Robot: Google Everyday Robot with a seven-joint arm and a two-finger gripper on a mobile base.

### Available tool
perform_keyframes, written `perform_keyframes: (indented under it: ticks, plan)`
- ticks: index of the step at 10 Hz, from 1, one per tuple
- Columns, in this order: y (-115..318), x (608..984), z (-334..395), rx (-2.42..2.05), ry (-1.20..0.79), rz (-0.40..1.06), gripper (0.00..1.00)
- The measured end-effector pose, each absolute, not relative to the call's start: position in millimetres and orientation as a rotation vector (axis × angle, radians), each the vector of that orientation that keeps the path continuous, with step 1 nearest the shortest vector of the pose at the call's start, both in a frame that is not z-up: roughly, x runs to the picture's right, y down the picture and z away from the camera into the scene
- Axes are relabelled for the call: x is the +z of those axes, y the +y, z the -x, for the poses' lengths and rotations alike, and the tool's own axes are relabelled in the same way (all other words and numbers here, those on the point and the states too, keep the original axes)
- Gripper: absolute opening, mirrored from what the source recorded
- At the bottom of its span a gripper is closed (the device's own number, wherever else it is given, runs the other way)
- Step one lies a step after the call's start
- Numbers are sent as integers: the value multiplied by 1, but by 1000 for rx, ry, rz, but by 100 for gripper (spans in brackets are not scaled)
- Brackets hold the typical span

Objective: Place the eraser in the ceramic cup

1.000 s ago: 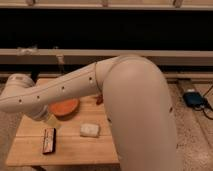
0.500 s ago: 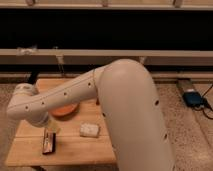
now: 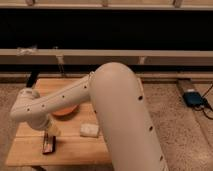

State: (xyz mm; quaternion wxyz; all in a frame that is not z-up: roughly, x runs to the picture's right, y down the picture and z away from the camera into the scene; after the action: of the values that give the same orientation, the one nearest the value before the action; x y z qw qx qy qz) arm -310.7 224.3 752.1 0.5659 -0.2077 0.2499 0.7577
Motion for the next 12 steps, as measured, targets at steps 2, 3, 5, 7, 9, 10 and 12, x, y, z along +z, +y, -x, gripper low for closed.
perform_keyframes:
  ticks: [2, 3, 5, 7, 9, 10, 12]
  plan:
    - [233, 760, 312, 1763, 593, 489, 80]
    - [234, 763, 313, 1762, 589, 490, 80]
    - [240, 768, 316, 1756, 580, 498, 80]
    - [244, 771, 318, 1751, 576, 499, 80]
    - [249, 776, 320, 1743, 581, 498, 80]
    - [252, 779, 321, 1733, 584, 500, 80]
    - [258, 786, 322, 1709, 603, 516, 80]
